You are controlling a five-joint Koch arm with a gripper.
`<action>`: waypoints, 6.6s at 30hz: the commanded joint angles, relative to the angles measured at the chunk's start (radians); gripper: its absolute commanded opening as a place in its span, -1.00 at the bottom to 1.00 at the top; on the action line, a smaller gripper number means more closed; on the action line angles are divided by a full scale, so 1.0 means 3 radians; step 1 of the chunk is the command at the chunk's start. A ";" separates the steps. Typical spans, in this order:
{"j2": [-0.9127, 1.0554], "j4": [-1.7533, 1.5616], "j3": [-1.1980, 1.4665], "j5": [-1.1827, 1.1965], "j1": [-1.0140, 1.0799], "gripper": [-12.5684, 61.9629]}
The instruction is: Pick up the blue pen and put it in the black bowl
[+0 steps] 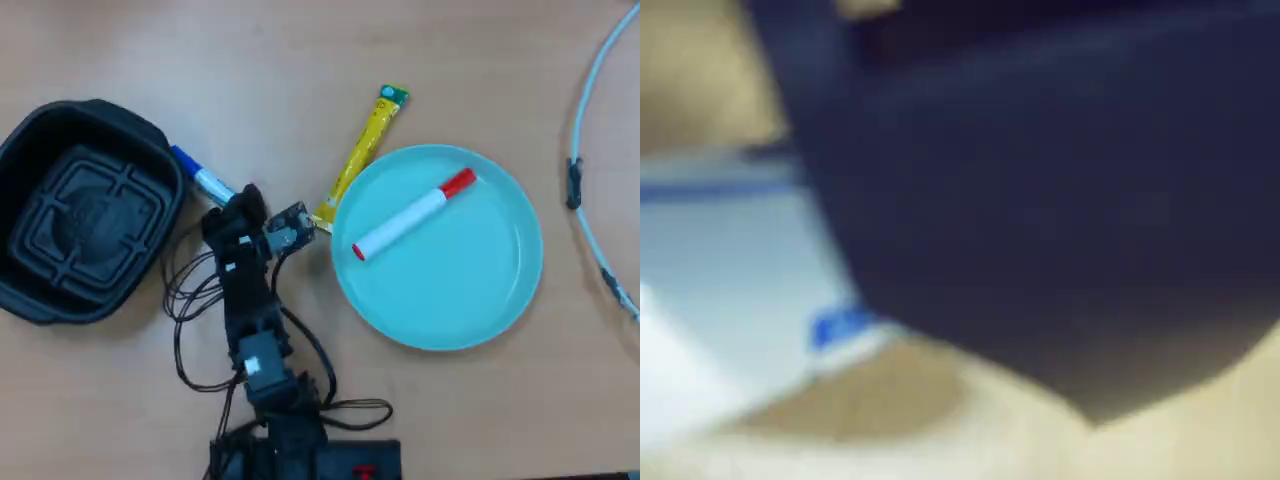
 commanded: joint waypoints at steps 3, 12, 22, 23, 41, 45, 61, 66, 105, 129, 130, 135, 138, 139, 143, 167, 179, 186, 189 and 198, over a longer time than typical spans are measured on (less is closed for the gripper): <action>-0.0031 -0.0675 0.0138 -0.0010 -0.0036 -0.05; -0.0015 -0.1197 0.0644 0.0036 0.0148 -0.84; 0.0685 -0.0772 0.0716 -0.0869 0.0353 -0.84; 0.0823 -0.0670 0.0706 -0.1053 0.0383 -0.84; 0.1606 0.1248 -0.0189 -0.2163 0.0578 -0.84; 0.1713 0.1258 -0.0251 -0.2255 0.0660 -0.84; 0.1764 0.3308 -0.2224 -0.3037 0.0895 -0.84; 0.1764 0.3549 -0.2500 -0.3140 0.0936 -0.84; 0.1248 0.3717 -0.3661 -0.3262 -0.1053 -0.84; -0.0118 0.3595 -0.4203 -0.3001 -0.1774 -0.83; -0.0128 0.3646 -0.4224 -0.3012 -0.1785 -0.83; -0.0143 0.3722 -0.4239 -0.3022 -0.1815 -0.70; -0.0148 0.3743 -0.4229 -0.3017 -0.1810 -0.35; -0.0153 0.3753 -0.4234 -0.3012 -0.1805 -0.21; -0.0153 0.3799 -0.4193 -0.2996 -0.1805 0.23; 0.0031 0.4505 -0.4009 -0.3610 -0.0731 0.32; 0.0174 0.4510 -0.3359 -0.4362 0.0486 0.34; 0.0813 0.3007 -0.1570 -0.4367 0.0818 0.34; 0.0879 0.2531 -0.0920 -0.4372 0.1002 0.34; 0.0936 0.1759 0.0123 -0.4387 0.1452 0.34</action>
